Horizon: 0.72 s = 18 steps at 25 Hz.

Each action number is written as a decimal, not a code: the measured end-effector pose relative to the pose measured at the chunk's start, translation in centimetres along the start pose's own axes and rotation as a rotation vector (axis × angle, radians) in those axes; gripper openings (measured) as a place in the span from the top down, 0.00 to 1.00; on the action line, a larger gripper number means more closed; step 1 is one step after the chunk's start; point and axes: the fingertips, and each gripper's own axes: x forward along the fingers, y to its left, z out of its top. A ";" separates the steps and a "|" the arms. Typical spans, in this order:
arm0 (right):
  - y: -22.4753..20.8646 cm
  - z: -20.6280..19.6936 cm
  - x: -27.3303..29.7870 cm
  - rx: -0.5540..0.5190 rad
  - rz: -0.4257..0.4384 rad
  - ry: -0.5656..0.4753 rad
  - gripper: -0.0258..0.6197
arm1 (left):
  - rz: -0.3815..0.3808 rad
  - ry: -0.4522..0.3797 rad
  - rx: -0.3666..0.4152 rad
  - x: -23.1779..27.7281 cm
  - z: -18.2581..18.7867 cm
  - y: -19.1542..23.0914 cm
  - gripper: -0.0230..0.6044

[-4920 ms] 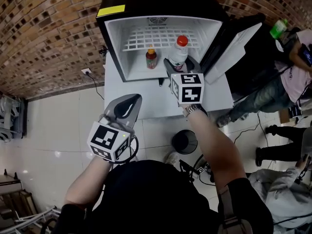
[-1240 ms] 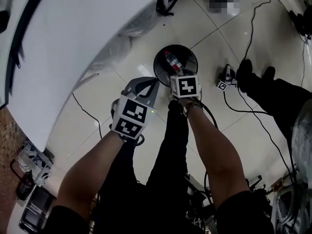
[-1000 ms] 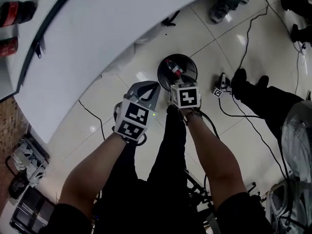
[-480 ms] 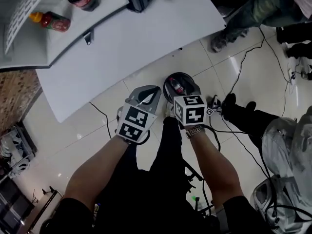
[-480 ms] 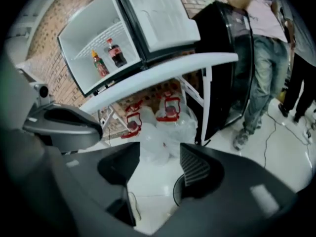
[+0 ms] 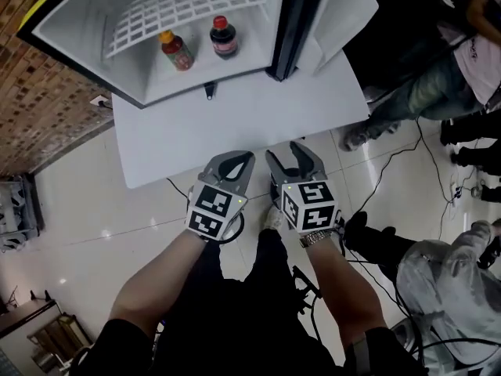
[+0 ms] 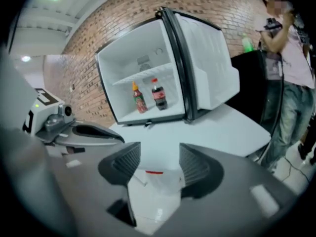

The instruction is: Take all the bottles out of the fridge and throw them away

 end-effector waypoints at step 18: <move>5.6 11.8 8.2 -0.299 0.018 -0.124 0.58 | 0.282 -0.160 -0.082 -9.4 4.2 9.8 0.96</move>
